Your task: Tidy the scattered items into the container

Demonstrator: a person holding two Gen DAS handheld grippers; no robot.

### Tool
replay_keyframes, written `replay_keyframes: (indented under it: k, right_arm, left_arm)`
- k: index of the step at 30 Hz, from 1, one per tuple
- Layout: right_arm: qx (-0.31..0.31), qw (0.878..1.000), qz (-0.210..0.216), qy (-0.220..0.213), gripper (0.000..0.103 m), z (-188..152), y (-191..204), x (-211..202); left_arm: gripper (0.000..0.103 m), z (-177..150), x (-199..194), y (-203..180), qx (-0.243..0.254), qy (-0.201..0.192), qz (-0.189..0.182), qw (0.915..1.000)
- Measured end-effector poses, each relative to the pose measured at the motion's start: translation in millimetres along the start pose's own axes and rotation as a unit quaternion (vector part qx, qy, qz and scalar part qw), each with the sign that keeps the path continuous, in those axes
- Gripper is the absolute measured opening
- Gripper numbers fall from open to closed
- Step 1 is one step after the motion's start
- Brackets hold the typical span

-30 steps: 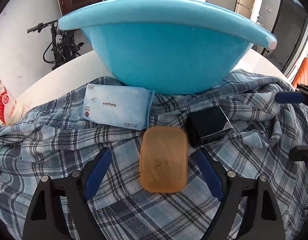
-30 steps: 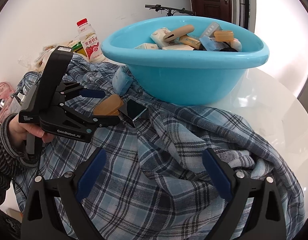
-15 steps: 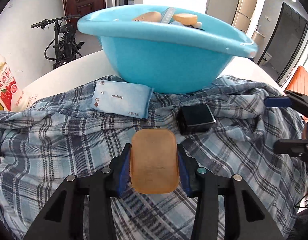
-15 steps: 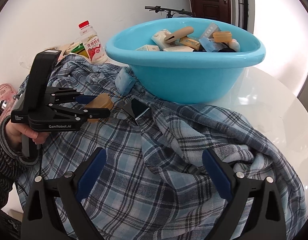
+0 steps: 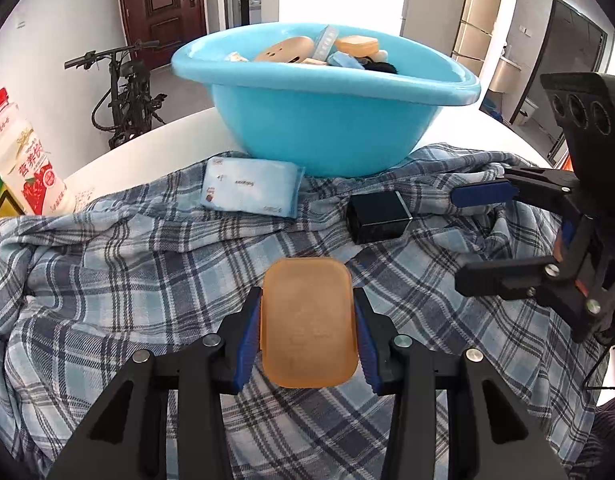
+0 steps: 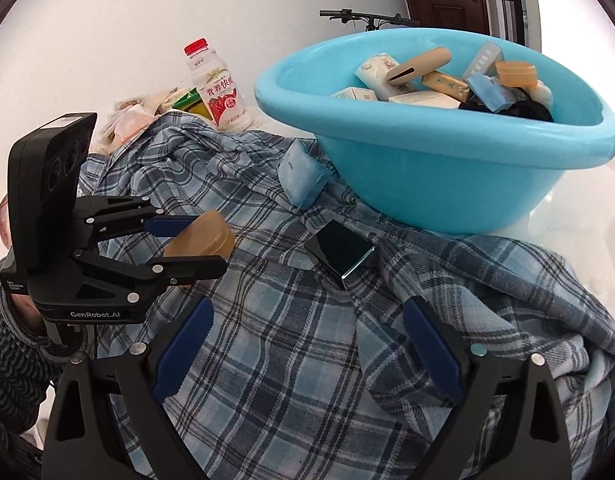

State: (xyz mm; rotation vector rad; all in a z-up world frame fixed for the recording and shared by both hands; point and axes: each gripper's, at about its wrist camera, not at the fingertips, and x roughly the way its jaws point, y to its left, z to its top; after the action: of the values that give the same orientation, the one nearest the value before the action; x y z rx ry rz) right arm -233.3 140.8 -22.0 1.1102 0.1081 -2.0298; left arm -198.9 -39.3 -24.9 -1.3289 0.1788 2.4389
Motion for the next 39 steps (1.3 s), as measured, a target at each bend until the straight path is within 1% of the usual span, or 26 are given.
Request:
replay_keyframes:
  k: [4,8,10,14,20,21,22,23,27,30,34,39]
  right_arm:
    - [-0.038,0.999,-0.003,-0.005,0.092,6.1,5.4,14.9]
    - [-0.061,0.998,0.001,0.016,0.089,9.3,8.1,36.5]
    - [-0.065,0.998,-0.010,0.020,0.088,10.2,6.4,43.5]
    - [-0.057,0.998,-0.021,0.016,0.087,15.3,-0.2,51.0]
    - [-0.082,0.995,-0.051,0.012,0.086,19.3,4.1,58.9]
    - [-0.084,0.995,-0.058,0.011,0.075,19.1,4.6,58.6]
    - [-0.089,0.994,-0.068,0.011,0.056,19.0,4.5,58.2]
    - [-0.093,0.993,-0.078,0.011,0.048,19.2,3.5,57.7]
    - [-0.079,0.995,-0.054,0.015,0.048,17.0,-1.0,46.9]
    - [-0.089,0.995,-0.049,0.014,0.048,10.2,5.2,31.9]
    - [-0.101,0.994,-0.031,0.022,0.048,-4.2,15.7,11.1]
    - [-0.125,0.991,-0.017,0.034,0.048,-24.2,27.1,-2.6]
  left_arm:
    - [0.045,-8.8,1.0,10.7,-0.009,0.006,-0.003,0.9999]
    - [0.045,-14.6,2.3,15.2,-0.011,0.008,-0.006,0.9999]
    - [0.045,-14.9,2.2,16.3,-0.011,0.007,-0.012,0.9998]
    - [0.045,-13.4,2.9,15.9,-0.007,0.006,-0.015,0.9998]
    - [0.045,-14.3,4.0,13.2,-0.005,0.010,-0.018,0.9998]
    - [0.045,-14.6,4.0,12.2,-0.003,0.012,-0.018,0.9998]
    - [0.045,-14.8,3.8,11.1,-0.002,0.012,-0.018,0.9998]
    - [0.045,-14.7,3.5,10.1,0.000,0.013,-0.018,0.9997]
    - [0.045,-14.0,1.2,6.1,0.004,0.012,-0.018,0.9998]
    - [0.045,-14.3,-1.3,3.0,0.009,0.012,-0.017,0.9997]
    - [0.045,-15.9,-3.5,-1.0,0.013,0.010,-0.020,0.9997]
    - [0.045,-19.9,-3.0,-10.5,0.021,0.014,-0.025,0.9994]
